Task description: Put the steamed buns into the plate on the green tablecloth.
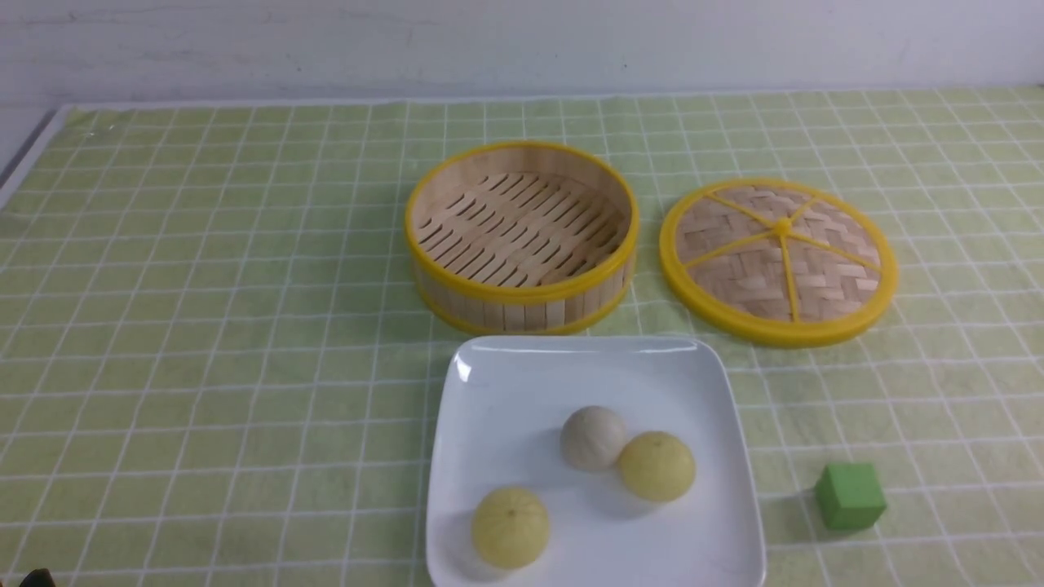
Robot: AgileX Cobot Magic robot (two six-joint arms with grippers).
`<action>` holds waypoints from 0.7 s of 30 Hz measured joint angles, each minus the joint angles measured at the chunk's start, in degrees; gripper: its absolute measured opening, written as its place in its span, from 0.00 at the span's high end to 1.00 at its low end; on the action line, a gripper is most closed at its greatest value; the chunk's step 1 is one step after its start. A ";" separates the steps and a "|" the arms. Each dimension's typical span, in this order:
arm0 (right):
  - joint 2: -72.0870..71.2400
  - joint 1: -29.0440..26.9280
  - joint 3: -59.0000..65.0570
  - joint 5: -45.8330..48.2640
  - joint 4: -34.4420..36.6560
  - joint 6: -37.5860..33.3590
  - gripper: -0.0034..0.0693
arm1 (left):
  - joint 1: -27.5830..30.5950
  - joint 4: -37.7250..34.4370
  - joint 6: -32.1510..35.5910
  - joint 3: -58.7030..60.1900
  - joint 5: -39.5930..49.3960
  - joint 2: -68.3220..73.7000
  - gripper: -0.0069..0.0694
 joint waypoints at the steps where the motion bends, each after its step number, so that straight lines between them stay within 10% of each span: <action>1: 0.00 -0.10 0.00 0.13 0.00 0.00 0.93 | 0.00 0.00 0.00 0.00 0.00 0.00 0.59; 21: 0.00 -0.83 -0.17 3.15 0.00 0.07 0.90 | 0.00 0.06 0.00 0.00 0.00 0.00 0.59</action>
